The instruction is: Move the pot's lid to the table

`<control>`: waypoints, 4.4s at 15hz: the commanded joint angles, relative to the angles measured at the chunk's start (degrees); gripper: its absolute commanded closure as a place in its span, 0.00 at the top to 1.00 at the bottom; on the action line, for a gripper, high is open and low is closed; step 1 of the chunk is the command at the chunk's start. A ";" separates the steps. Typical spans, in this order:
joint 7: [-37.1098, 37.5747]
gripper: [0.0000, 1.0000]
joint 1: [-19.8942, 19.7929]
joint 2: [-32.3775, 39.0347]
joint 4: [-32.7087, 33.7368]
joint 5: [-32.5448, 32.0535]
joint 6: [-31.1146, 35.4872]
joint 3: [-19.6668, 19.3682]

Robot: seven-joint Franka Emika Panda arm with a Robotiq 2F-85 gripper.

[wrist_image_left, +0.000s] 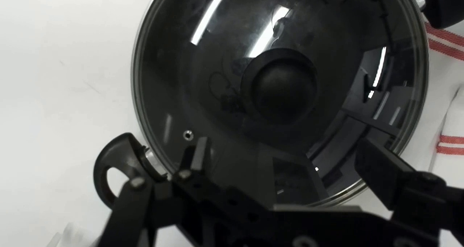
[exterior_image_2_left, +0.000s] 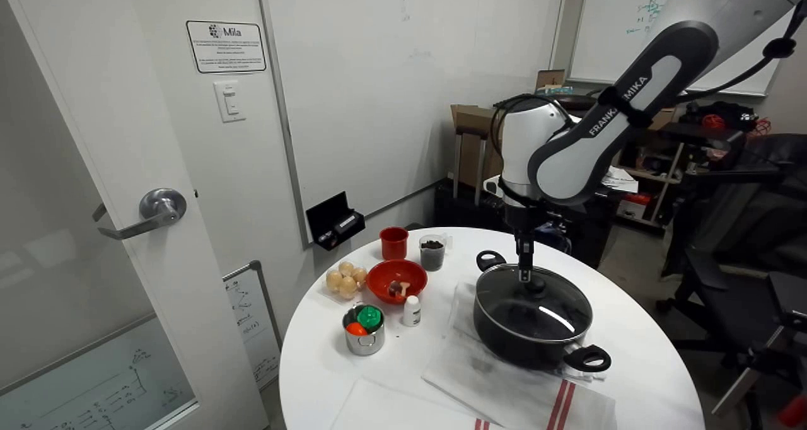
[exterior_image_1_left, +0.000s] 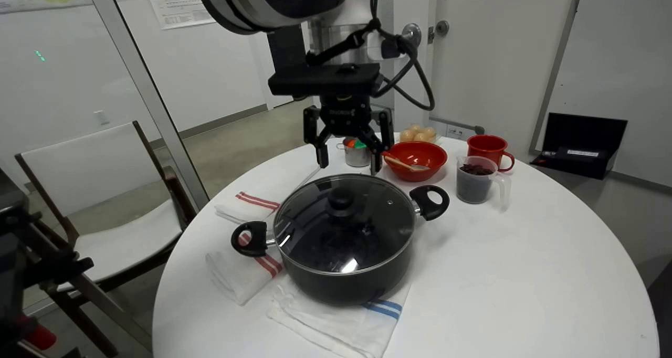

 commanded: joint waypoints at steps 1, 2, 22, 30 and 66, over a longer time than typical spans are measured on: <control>-2.65 1.00 -2.88 2.53 1.57 2.61 0.53 2.45; -2.84 1.00 -3.38 2.87 1.57 3.02 0.51 2.82; -3.66 0.60 -6.28 4.84 2.70 6.56 -0.79 3.75; -3.53 0.24 -6.42 4.03 2.12 6.95 -0.47 3.76; -4.89 0.24 12.50 -2.87 20.10 -9.85 -23.01 1.03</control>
